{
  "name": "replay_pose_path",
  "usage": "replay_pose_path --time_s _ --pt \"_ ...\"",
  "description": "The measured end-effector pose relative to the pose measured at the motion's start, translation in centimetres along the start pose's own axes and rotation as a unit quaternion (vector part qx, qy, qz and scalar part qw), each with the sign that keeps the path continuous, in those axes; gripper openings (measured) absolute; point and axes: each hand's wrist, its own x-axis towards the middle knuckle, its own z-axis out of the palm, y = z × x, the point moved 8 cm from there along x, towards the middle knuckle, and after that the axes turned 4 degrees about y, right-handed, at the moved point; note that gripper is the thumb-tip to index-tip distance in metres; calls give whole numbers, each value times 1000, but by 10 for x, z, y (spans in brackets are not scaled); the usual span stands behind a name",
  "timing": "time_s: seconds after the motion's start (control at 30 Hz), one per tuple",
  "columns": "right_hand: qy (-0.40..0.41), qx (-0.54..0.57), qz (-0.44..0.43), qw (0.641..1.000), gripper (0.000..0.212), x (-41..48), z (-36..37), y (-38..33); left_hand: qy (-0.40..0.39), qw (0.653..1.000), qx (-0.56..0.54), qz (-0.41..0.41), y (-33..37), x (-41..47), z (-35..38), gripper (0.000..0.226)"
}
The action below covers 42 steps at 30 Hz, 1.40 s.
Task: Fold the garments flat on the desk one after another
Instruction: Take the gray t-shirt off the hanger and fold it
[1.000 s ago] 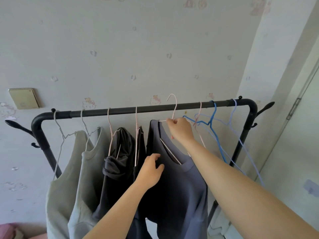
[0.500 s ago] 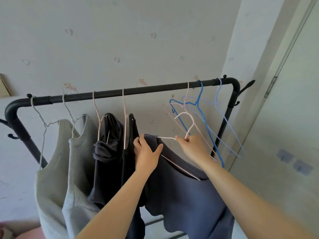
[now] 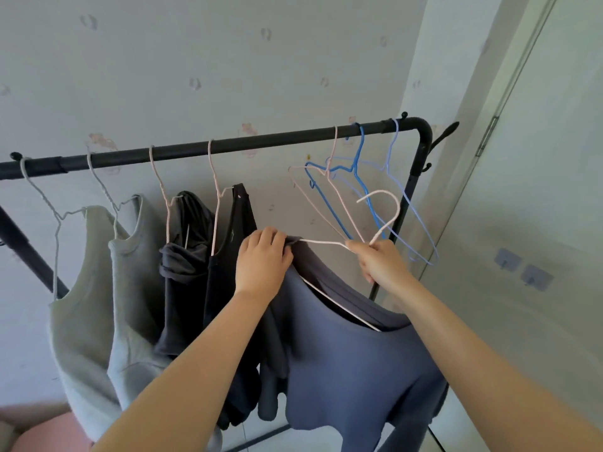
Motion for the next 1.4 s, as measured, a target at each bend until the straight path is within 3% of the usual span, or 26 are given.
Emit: replay_pose_path --time_s 0.1,0.23,0.43,0.5,0.67,0.83,0.93,1.07,1.2,1.3,1.4 --pt "-2 10 -1 1000 57 -6 2 -3 -10 999 29 39 3 7 -3 24" --pt "17 -27 -32 999 52 -2 -1 -6 -38 999 5 18 -4 9 -2 11" --pt "20 -68 -19 997 43 12 -4 20 -57 978 -102 -175 -53 7 -12 19" --pt "34 -72 -7 997 40 11 -10 36 -57 969 -129 -204 -55 5 -15 17" --pt "73 123 -9 990 52 17 -17 36 -81 949 -158 -261 -72 -5 -18 11" --pt "70 260 -54 962 56 21 -17 -22 -102 915 -257 -295 -66 -13 -11 15" --pt "62 195 -105 973 54 20 -22 -58 -107 933 -227 -258 -54 -15 -16 17" --pt "21 27 -143 989 51 23 -17 -76 -83 955 -187 -217 -50 -9 -24 19" --pt "-10 -128 -104 986 49 38 -5 -79 -47 954 -191 -225 -54 -6 -35 18" --pt "-49 -158 -92 982 27 55 15 -93 -27 956 -192 -221 -59 -7 -39 16" --pt "-90 -154 -75 981 23 71 41 -105 -16 953 -202 -225 -65 -10 -38 14"
